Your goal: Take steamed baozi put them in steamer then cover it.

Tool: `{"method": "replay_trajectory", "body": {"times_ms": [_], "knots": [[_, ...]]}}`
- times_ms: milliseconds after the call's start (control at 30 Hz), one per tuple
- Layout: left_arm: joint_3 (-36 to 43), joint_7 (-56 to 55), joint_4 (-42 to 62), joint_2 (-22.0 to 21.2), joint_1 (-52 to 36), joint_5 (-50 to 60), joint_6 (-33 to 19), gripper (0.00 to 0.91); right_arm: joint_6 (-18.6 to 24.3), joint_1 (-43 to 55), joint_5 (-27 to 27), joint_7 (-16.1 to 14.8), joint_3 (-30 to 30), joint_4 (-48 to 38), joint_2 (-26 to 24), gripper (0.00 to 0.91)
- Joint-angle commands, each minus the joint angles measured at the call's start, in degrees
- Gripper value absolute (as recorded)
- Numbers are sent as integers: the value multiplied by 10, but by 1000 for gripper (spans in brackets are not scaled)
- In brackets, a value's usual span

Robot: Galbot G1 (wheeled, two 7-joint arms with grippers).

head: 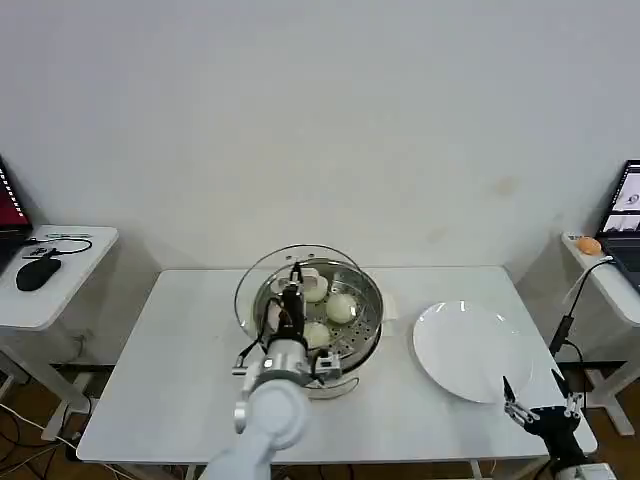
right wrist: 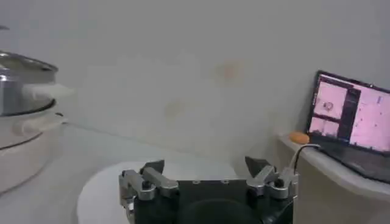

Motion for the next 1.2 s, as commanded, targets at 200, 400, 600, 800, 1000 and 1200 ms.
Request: {"method": "replay_trajectory", "body": {"times_ms": [200, 400, 600, 800, 1000, 1200], "knots": [[19, 2, 87, -61, -21, 46, 3, 0, 5, 3, -13, 1, -16, -7, 0, 907], [17, -10, 104, -70, -20, 56, -4, 0, 5, 4, -14, 1, -19, -7, -1, 907], [12, -18, 108, -69, -17, 60, -8, 0, 5, 3, -15, 1, -19, -8, -3, 907], [6, -20, 107, -66, -13, 64, -11, 0, 7, 3, -16, 1, -21, -11, -4, 907], [5, -22, 107, -69, -9, 65, -12, 0, 7, 4, -17, 1, -22, -12, -5, 907], [6, -22, 104, -70, -5, 69, -12, 0, 7, 4, -16, 2, -23, -13, -6, 907]]}}
